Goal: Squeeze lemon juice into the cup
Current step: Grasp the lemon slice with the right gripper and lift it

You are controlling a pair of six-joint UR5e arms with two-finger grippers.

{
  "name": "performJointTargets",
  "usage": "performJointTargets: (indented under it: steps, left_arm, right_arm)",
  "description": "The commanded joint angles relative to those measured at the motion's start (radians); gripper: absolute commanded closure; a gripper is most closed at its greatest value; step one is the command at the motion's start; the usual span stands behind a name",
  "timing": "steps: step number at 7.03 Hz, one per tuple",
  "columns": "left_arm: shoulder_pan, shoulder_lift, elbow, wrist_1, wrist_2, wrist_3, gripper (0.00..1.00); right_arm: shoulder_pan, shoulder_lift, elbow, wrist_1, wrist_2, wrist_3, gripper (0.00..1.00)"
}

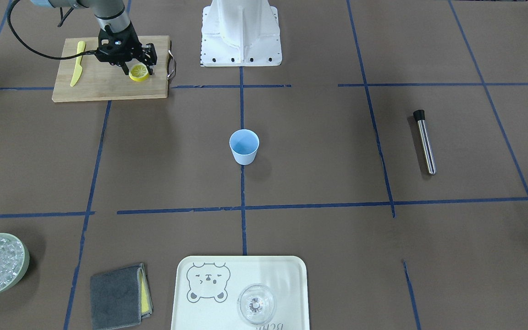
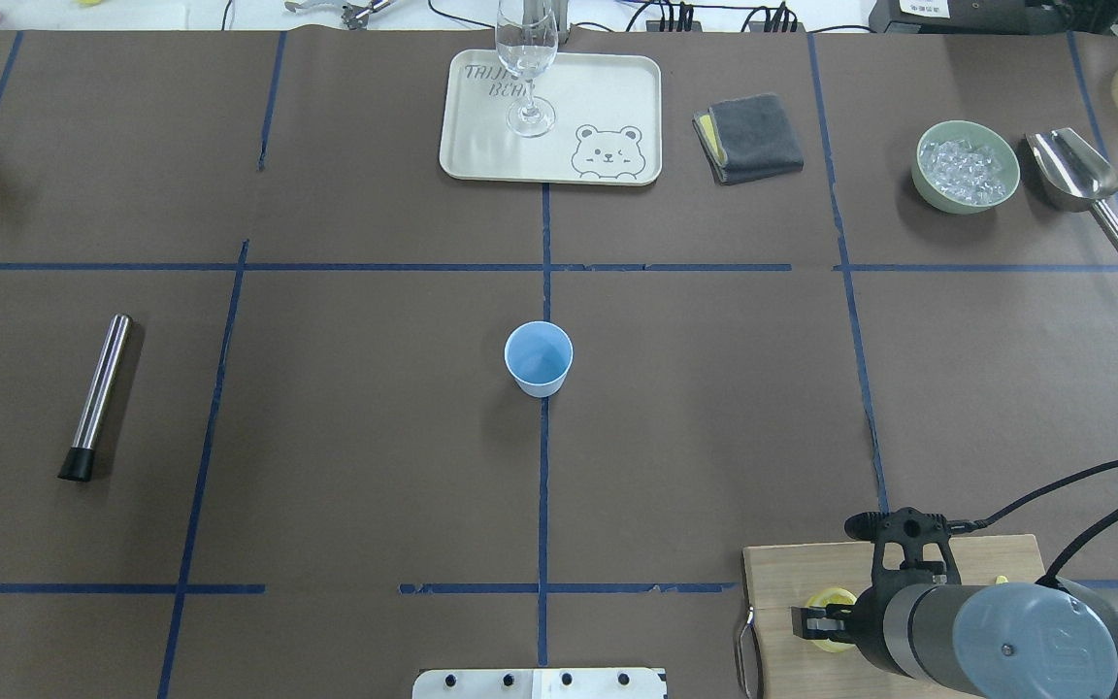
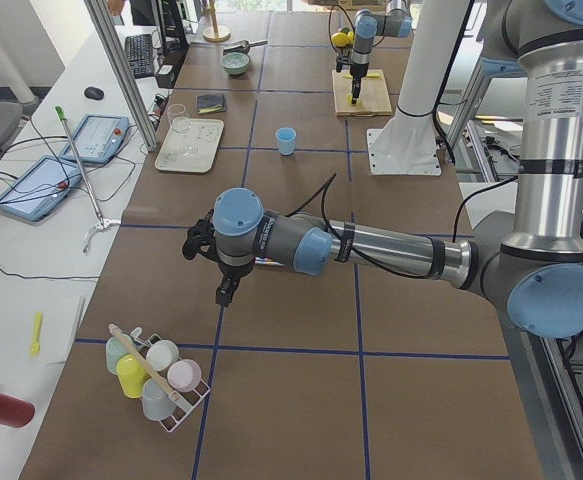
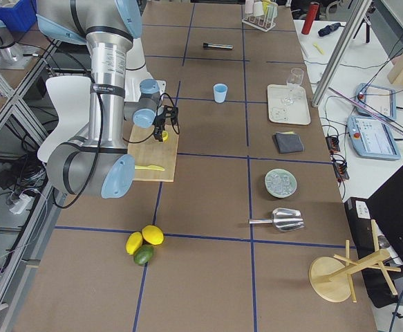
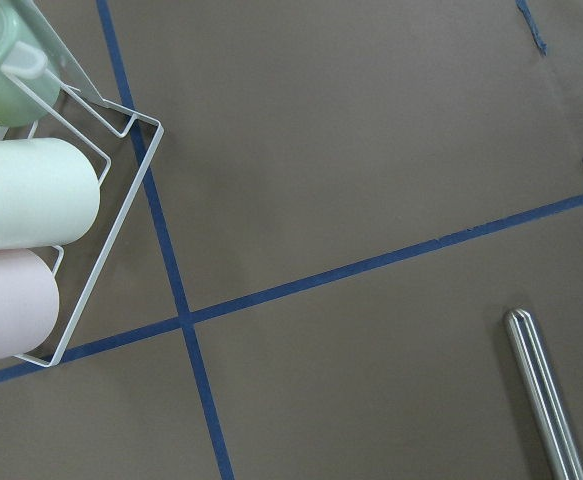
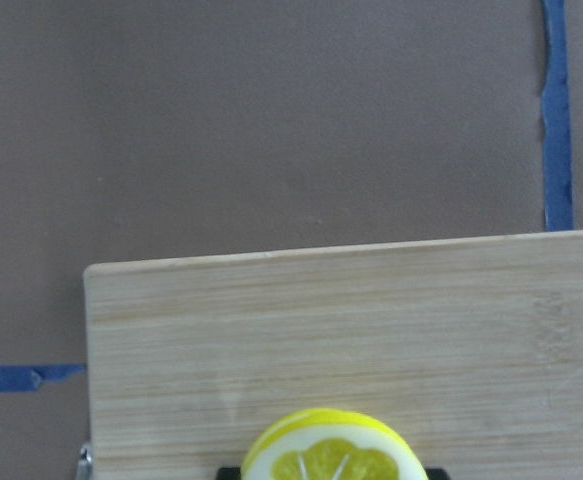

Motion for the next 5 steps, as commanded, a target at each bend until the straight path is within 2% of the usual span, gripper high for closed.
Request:
performJointTargets:
  steps: [1,5]
  left_arm:
    - [-0.001,0.002,-0.001,0.0,0.0,0.0,0.0]
    - [-0.001,0.002,-0.003,0.0,0.0,0.0,0.0]
  right_arm:
    - [0.012,-0.003,0.004,0.0,0.002,-0.001,0.57]
    - [0.016,-0.02,0.03,0.0,0.002,0.0,0.54]
